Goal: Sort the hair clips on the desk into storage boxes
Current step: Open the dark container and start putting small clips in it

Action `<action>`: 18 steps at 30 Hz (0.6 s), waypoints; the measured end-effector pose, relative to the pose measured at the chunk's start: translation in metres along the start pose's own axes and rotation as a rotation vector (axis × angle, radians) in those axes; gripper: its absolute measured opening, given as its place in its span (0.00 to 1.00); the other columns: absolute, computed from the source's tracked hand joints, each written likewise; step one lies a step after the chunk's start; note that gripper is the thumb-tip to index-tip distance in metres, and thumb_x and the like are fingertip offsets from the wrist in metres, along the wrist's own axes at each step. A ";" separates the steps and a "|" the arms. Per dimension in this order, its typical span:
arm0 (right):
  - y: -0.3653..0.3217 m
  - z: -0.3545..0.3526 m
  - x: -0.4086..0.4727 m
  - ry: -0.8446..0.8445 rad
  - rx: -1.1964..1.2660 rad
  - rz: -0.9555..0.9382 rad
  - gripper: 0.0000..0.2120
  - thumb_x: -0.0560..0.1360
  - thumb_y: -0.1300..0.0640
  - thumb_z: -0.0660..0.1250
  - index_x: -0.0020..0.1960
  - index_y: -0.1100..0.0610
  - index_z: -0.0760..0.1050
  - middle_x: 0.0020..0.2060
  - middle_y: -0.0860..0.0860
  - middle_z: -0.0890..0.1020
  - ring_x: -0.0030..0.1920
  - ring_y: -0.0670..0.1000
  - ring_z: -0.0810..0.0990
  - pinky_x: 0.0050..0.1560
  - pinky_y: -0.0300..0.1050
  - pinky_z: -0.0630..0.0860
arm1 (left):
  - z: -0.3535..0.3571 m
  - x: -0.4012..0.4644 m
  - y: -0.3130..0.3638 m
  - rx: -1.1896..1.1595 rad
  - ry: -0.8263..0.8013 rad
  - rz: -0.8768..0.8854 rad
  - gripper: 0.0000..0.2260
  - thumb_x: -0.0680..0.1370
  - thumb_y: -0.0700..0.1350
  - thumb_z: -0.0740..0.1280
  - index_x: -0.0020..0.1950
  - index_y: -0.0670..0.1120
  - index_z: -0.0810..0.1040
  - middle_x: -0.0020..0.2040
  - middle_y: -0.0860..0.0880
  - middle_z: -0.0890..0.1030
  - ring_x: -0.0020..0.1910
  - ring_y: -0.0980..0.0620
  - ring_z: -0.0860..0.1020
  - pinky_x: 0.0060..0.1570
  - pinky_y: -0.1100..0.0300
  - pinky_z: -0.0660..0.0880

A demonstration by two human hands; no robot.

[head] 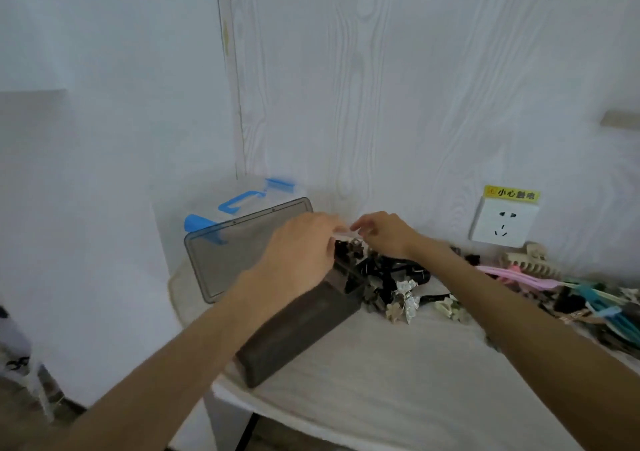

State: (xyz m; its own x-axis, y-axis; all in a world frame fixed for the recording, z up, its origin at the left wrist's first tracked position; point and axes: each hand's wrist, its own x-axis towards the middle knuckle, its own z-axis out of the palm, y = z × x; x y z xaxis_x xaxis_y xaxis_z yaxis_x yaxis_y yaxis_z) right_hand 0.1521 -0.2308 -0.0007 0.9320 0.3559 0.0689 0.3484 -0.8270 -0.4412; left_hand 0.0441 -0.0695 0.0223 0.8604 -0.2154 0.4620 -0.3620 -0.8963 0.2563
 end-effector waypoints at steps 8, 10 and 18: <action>0.015 0.007 0.039 -0.345 -0.172 -0.002 0.31 0.74 0.49 0.68 0.73 0.51 0.60 0.70 0.52 0.68 0.67 0.54 0.70 0.68 0.50 0.67 | 0.053 0.106 -0.026 0.587 -0.531 0.105 0.15 0.75 0.41 0.65 0.62 0.45 0.76 0.59 0.46 0.79 0.57 0.46 0.77 0.57 0.55 0.70; 0.029 -0.002 0.037 -0.400 -0.219 0.021 0.32 0.73 0.54 0.70 0.73 0.51 0.61 0.69 0.52 0.70 0.65 0.53 0.72 0.67 0.48 0.69 | 0.064 0.121 -0.028 0.568 -0.641 0.054 0.18 0.73 0.43 0.68 0.63 0.45 0.75 0.59 0.47 0.79 0.56 0.47 0.78 0.54 0.54 0.74; 0.058 -0.024 0.033 -0.401 -0.346 0.006 0.33 0.69 0.55 0.73 0.71 0.50 0.65 0.63 0.52 0.75 0.60 0.52 0.76 0.62 0.43 0.72 | 0.090 0.138 -0.018 0.385 -0.986 -0.194 0.31 0.75 0.45 0.70 0.74 0.43 0.61 0.74 0.44 0.62 0.66 0.43 0.71 0.46 0.58 0.74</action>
State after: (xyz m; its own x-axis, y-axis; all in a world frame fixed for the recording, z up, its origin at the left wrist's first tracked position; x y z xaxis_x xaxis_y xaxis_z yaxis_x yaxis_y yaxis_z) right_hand 0.2055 -0.2779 -0.0023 0.8462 0.4335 -0.3098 0.4194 -0.9005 -0.1146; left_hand 0.2018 -0.1174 0.0052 0.8633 -0.1198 -0.4903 -0.1989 -0.9736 -0.1123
